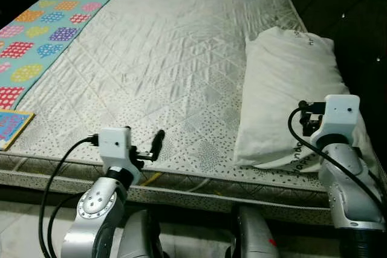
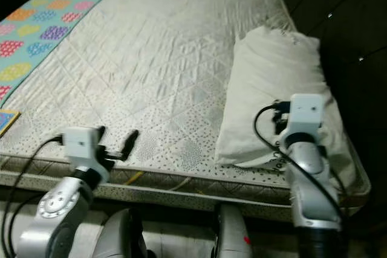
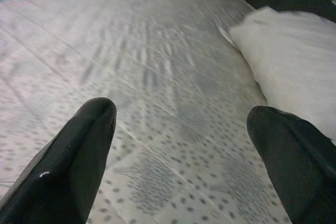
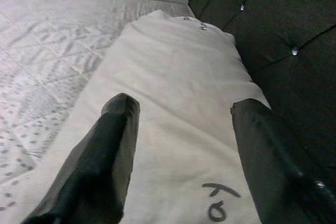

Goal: Clean up the room

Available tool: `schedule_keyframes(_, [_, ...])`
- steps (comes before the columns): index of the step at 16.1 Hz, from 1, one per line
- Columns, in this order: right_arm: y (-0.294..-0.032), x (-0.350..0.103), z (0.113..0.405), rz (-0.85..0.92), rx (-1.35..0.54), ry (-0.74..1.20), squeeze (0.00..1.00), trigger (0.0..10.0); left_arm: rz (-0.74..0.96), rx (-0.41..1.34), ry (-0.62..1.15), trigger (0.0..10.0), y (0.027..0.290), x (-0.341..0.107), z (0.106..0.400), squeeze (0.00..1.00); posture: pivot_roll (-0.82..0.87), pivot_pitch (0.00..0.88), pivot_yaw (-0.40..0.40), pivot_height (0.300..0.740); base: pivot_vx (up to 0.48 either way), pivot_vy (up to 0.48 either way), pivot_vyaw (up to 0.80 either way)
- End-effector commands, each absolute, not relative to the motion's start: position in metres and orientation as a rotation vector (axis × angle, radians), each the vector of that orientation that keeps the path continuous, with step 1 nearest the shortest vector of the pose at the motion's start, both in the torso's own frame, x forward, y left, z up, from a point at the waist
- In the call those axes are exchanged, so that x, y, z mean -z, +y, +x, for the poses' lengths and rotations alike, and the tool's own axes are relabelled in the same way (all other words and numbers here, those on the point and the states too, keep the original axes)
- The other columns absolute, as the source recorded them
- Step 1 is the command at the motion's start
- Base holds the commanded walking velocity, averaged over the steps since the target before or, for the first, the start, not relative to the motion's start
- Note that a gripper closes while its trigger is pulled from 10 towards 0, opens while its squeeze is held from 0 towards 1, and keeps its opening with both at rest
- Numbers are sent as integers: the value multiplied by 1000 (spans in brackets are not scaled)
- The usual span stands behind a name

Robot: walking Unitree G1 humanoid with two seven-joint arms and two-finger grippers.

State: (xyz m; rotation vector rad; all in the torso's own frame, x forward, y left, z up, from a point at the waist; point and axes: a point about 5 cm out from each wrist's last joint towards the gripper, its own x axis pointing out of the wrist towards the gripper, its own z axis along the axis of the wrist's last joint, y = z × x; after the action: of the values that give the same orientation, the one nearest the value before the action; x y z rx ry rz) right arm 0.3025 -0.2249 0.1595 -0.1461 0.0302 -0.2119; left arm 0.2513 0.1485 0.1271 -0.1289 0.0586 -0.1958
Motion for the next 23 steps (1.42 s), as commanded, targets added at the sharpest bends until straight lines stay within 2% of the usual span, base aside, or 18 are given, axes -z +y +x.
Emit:
schedule_keyframes(1, [-214, -166, 300, -126, 174, -13, 1000, 10000, -133, 153, 59, 10000, 155, -125, 251, 0, -175, 21, 23, 597, 0, 0, 0])
schedule_keyframes(6, [-189, -163, 301, -108, 74, 0, 1000, 10000, -153, 110, 40, 10000, 157, -124, 253, 0, -183, 0, 19, 597, 0, 0, 0])
schedule_keyframes(7, [-180, -171, 306, -102, -3, -34, 0, 10000, -164, 108, 26, 10000, 156, -125, 256, 0, -183, 0, 18, 597, 0, 0, 0])
schedule_keyframes(12, [-179, -185, 326, -67, 1, -76, 0, 10000, -160, 100, 11, 10000, 160, -127, 261, 0, -170, 0, 16, 597, 0, 0, 0])
schedule_keyframes(23, [-173, -187, 336, -74, -34, -103, 0, 10000, -158, 108, -2, 10000, 158, -125, 267, 0, -167, 0, 18, 712, 0, 0, -82])
